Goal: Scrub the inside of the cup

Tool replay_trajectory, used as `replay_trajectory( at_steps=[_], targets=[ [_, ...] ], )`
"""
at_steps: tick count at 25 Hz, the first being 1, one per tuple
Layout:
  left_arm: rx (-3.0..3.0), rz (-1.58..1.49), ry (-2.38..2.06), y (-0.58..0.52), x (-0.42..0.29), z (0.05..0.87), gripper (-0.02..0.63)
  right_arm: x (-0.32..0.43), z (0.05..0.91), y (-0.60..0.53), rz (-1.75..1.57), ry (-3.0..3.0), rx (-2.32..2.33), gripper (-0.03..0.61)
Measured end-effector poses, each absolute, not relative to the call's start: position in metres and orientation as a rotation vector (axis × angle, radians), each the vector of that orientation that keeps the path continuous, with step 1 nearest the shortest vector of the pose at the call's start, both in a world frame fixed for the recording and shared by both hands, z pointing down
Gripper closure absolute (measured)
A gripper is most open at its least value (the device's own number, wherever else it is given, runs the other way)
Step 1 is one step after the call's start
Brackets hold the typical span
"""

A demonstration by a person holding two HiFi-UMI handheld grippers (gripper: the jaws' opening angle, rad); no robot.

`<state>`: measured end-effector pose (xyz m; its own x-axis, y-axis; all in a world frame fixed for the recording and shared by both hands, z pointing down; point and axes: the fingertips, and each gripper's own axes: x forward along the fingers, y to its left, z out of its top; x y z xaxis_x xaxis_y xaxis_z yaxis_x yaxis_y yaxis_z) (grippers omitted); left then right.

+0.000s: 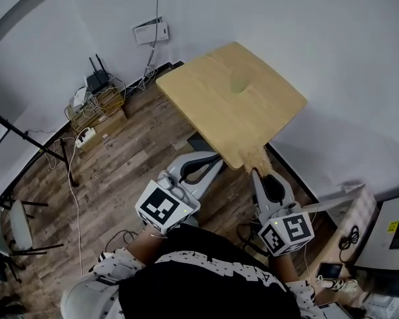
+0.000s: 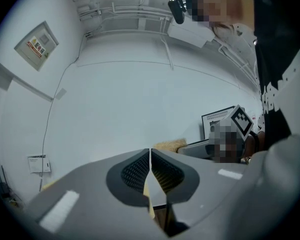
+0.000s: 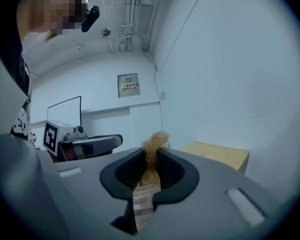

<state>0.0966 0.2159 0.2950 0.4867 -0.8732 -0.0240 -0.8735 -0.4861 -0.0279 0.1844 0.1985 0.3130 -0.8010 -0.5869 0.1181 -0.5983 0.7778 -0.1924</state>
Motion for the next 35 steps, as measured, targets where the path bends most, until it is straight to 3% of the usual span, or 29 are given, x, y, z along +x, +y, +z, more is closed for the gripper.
replay_trajectory(
  at_steps=[35],
  targets=[
    [-2.678,0.066,1.608,0.15,-0.073,0.312,0.611,0.014,0.325,0.127,0.304,-2.852,0.938,0.508]
  ],
)
